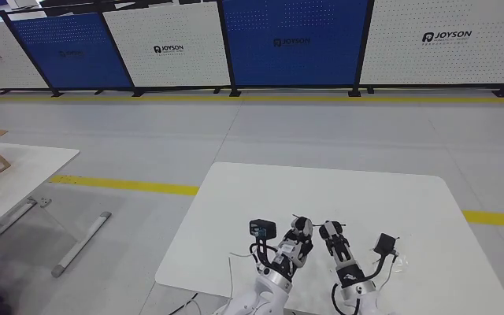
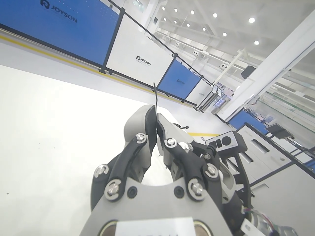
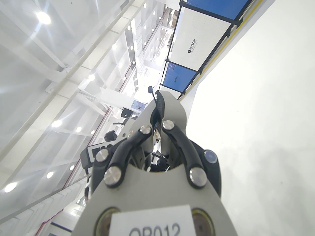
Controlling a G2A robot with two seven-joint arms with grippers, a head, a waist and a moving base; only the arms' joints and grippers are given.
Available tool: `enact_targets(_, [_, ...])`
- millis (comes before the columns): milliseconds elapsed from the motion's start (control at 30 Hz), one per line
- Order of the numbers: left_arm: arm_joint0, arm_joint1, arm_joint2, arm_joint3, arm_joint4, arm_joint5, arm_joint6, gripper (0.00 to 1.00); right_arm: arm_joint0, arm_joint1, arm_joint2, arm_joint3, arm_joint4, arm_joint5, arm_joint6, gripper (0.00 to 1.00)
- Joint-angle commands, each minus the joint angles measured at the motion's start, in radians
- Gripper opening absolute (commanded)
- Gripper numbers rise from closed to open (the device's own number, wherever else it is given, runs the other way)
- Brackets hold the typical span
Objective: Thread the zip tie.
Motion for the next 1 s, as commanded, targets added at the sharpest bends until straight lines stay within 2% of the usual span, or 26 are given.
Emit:
enact_targets(0, [0.001, 0.0, -0.001, -0.002, 0.002, -0.005, -0.004, 0.0, 0.001, 0.0, -0.001, -0.001, -0.004, 0.003, 0.003, 0.0])
enact_targets(333, [0.008, -0.002, -0.005, -0.005, 0.009, -0.012, -0.008, 0.0, 0.001, -0.001, -0.004, -0.001, -0.008, 0.005, 0.001, 0.0])
enact_targets(367, [0.008, -0.002, -0.006, -0.005, 0.011, -0.012, -0.007, 0.16, 0.0, -0.001, -0.003, -0.001, -0.009, 0.005, 0.001, 0.0])
enact_targets(400, [0.009, -0.002, -0.007, -0.006, 0.013, -0.011, -0.004, 0.44, 0.0, -0.001, -0.003, -0.001, -0.009, 0.005, 0.001, 0.0])
enact_targets(433, [0.009, -0.003, -0.008, -0.006, 0.017, -0.009, -0.002, 0.56, 0.0, -0.001, -0.003, -0.001, -0.009, 0.006, 0.001, 0.0])
enact_targets(467, [0.01, -0.003, -0.009, -0.007, 0.02, -0.007, 0.001, 0.59, 0.0, -0.002, -0.003, -0.001, -0.01, 0.006, 0.0, 0.0])
enact_targets(500, [0.011, -0.003, -0.01, -0.007, 0.022, -0.005, 0.003, 0.49, -0.001, -0.002, -0.002, 0.0, -0.012, 0.008, -0.003, 0.0])
enact_targets(567, [0.012, -0.004, -0.014, -0.007, 0.022, -0.004, 0.009, 0.4, -0.001, -0.002, -0.002, 0.0, -0.014, 0.01, -0.005, 0.0])
enact_targets(733, [0.015, -0.005, -0.02, -0.006, 0.019, -0.007, 0.016, 0.32, 0.001, -0.003, -0.003, 0.001, -0.02, 0.014, -0.005, 0.0])
enact_targets(867, [0.017, -0.006, -0.022, -0.01, 0.023, -0.006, 0.019, 0.31, 0.002, -0.003, -0.003, 0.002, -0.023, 0.015, -0.004, 0.0])
enact_targets(967, [0.017, -0.007, -0.024, -0.011, 0.026, -0.005, 0.019, 0.14, 0.002, -0.003, -0.003, 0.001, -0.024, 0.014, -0.005, 0.0])
